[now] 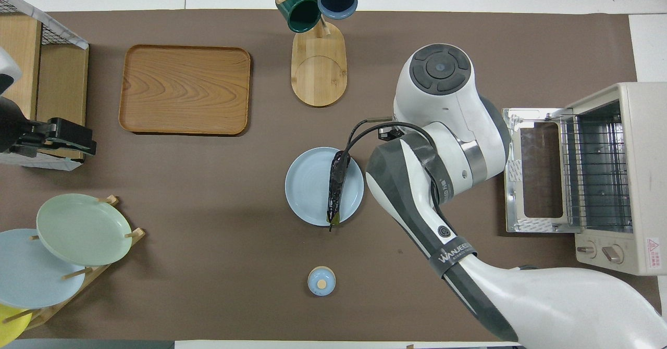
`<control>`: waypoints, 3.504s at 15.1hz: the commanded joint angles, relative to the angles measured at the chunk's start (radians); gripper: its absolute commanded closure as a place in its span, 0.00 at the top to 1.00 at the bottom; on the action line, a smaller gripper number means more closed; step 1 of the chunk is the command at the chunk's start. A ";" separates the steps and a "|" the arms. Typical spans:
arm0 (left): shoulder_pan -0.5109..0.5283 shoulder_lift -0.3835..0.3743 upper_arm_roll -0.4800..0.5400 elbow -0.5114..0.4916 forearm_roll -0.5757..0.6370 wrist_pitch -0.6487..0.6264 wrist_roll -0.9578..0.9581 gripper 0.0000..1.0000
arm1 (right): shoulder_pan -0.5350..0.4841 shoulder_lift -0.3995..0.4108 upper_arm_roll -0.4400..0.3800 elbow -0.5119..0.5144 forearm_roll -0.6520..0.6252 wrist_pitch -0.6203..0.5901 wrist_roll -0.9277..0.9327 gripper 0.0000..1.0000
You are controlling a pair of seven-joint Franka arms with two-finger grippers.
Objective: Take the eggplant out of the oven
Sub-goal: 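Lower the blue plate onto the table and open the right gripper, then grasp the eggplant with the left gripper while the right gripper withdraws, then lift the eggplant with the left gripper toward the wooden tray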
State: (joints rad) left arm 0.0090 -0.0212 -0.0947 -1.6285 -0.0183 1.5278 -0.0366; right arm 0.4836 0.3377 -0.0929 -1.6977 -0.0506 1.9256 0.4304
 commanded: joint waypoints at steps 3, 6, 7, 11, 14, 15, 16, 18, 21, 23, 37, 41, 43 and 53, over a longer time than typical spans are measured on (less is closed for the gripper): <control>-0.003 -0.023 -0.014 -0.019 -0.008 -0.011 0.000 1.00 | -0.126 -0.095 0.015 -0.252 -0.127 0.167 -0.129 0.00; -0.088 -0.042 -0.016 -0.074 -0.017 0.067 -0.012 1.00 | -0.203 -0.115 0.015 -0.345 -0.129 0.263 -0.194 0.00; -0.134 -0.048 -0.016 -0.108 -0.031 0.116 -0.056 1.00 | -0.223 -0.120 0.015 -0.376 -0.129 0.300 -0.197 0.00; -0.286 -0.031 -0.016 -0.235 -0.066 0.322 -0.209 1.00 | -0.246 -0.121 0.013 -0.413 -0.173 0.337 -0.263 0.01; -0.392 0.056 -0.014 -0.267 -0.085 0.442 -0.221 1.00 | -0.275 -0.121 0.015 -0.415 -0.229 0.331 -0.283 0.01; -0.424 0.090 -0.014 -0.269 -0.085 0.478 -0.258 1.00 | -0.280 -0.121 0.013 -0.415 -0.229 0.332 -0.289 0.02; -0.449 0.121 -0.014 -0.280 -0.085 0.523 -0.284 1.00 | -0.283 -0.121 0.013 -0.416 -0.229 0.335 -0.288 0.02; -0.491 0.158 -0.014 -0.309 -0.085 0.627 -0.292 1.00 | -0.299 -0.121 0.013 -0.418 -0.229 0.337 -0.291 0.02; -0.540 0.214 -0.016 -0.340 -0.085 0.739 -0.299 1.00 | -0.330 -0.121 0.013 -0.425 -0.229 0.345 -0.337 0.03; -0.569 0.257 -0.016 -0.340 -0.085 0.796 -0.334 1.00 | -0.338 -0.120 0.013 -0.413 -0.236 0.340 -0.367 0.03; -0.662 0.379 -0.013 -0.338 -0.085 0.959 -0.442 0.52 | -0.470 -0.192 0.018 -0.137 -0.226 -0.046 -0.654 0.03; -0.652 0.377 -0.013 -0.329 -0.083 0.919 -0.434 0.00 | -0.491 -0.246 0.016 -0.132 -0.179 -0.108 -0.683 0.06; -0.650 0.365 -0.007 -0.320 -0.085 0.885 -0.440 0.00 | -0.508 -0.278 0.015 -0.103 -0.178 -0.160 -0.685 0.11; -0.256 0.337 -0.003 -0.104 -0.081 0.585 -0.162 0.00 | -0.500 -0.266 0.024 0.108 -0.008 -0.349 -0.647 1.00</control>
State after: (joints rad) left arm -0.3332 0.2812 -0.0877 -1.7839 -0.0905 2.1479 -0.2827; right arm -0.0064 0.0534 -0.0754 -1.6081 -0.0845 1.5861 -0.2203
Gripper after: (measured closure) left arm 0.656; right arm 0.581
